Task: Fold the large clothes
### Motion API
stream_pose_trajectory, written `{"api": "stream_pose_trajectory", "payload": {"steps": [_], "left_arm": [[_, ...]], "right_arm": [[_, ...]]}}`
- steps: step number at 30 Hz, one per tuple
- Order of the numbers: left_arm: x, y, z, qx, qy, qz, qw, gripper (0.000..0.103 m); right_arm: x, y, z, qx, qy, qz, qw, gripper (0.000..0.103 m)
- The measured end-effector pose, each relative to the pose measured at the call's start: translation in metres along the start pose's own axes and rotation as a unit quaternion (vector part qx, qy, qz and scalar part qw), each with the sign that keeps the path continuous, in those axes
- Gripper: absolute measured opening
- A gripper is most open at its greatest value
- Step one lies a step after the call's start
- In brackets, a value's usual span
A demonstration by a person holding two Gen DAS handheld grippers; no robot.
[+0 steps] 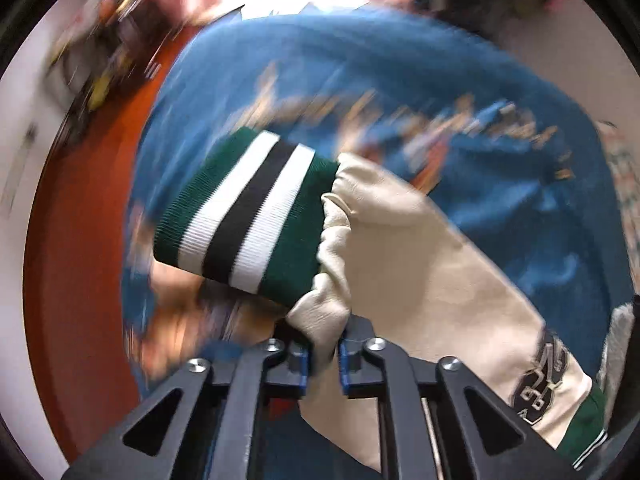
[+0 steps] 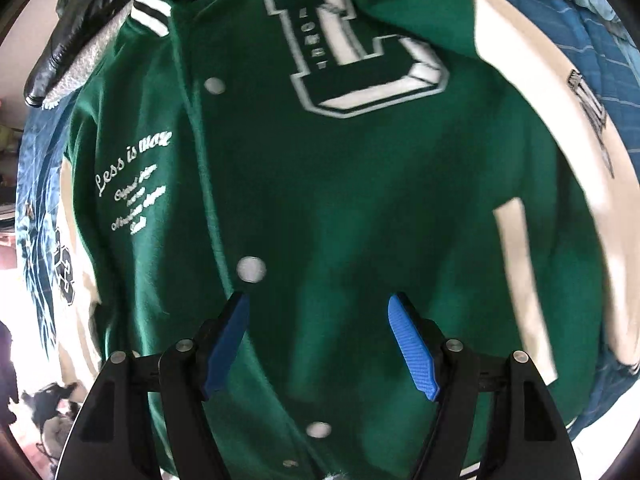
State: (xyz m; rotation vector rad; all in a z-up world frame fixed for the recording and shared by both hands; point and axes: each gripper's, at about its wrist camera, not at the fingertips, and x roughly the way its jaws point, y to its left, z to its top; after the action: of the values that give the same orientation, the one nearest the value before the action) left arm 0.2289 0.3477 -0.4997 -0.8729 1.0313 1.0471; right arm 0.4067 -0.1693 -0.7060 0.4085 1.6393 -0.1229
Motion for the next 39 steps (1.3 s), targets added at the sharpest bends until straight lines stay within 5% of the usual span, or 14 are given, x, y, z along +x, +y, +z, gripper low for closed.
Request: {"api": "stream_pose_trajectory", "payload": {"steps": [9,14,17,18,19,20,21,22,25,29,33,39], "left_arm": [[0.031,-0.081,0.110,0.105,-0.065,-0.035,0.9917,0.005],[0.062,-0.133,0.121,0.181,-0.024,0.003,0.9831,0.007],[0.036,-0.140,0.103,0.215,-0.032,0.004,0.9761,0.013],[0.025,-0.141,0.097,0.222,-0.036,-0.010,0.9742,0.018],[0.018,-0.141,0.091,0.228,-0.036,-0.020,0.9727,0.042],[0.003,-0.140,0.079,0.238,-0.028,-0.036,0.9701,0.060],[-0.007,-0.138,0.071,0.240,-0.023,-0.050,0.9691,0.093],[-0.019,-0.135,0.061,0.242,-0.020,-0.065,0.9678,0.096],[-0.058,-0.127,0.014,0.279,-0.002,-0.074,0.9575,0.096],[-0.088,-0.101,-0.093,0.364,0.054,-0.060,0.9281,0.096],[-0.072,-0.067,-0.197,0.430,0.129,-0.035,0.8930,0.096],[-0.022,-0.043,-0.287,0.463,0.204,0.008,0.8624,0.096]], "right_arm": [[-0.003,0.037,0.007,0.026,-0.019,-0.013,0.999,0.074],[-0.013,0.033,0.008,0.053,-0.020,-0.010,0.998,0.074],[-0.028,0.022,0.008,0.065,-0.020,-0.001,0.998,0.074],[-0.035,0.018,0.006,0.067,-0.020,0.004,0.998,0.074],[-0.040,0.015,0.004,0.067,-0.020,0.008,0.997,0.074],[-0.047,0.012,0.002,0.066,-0.018,0.012,0.998,0.074],[-0.053,0.009,0.000,0.063,-0.015,0.016,0.998,0.074],[-0.056,0.008,0.000,0.061,-0.013,0.022,0.998,0.074],[-0.066,-0.029,-0.016,0.044,0.002,0.039,0.998,0.074],[-0.085,-0.075,-0.045,0.015,0.011,0.032,0.999,0.075],[-0.090,-0.137,-0.065,0.004,-0.001,-0.030,1.000,0.076],[-0.069,-0.231,-0.077,0.030,0.008,-0.099,0.995,0.077]]}}
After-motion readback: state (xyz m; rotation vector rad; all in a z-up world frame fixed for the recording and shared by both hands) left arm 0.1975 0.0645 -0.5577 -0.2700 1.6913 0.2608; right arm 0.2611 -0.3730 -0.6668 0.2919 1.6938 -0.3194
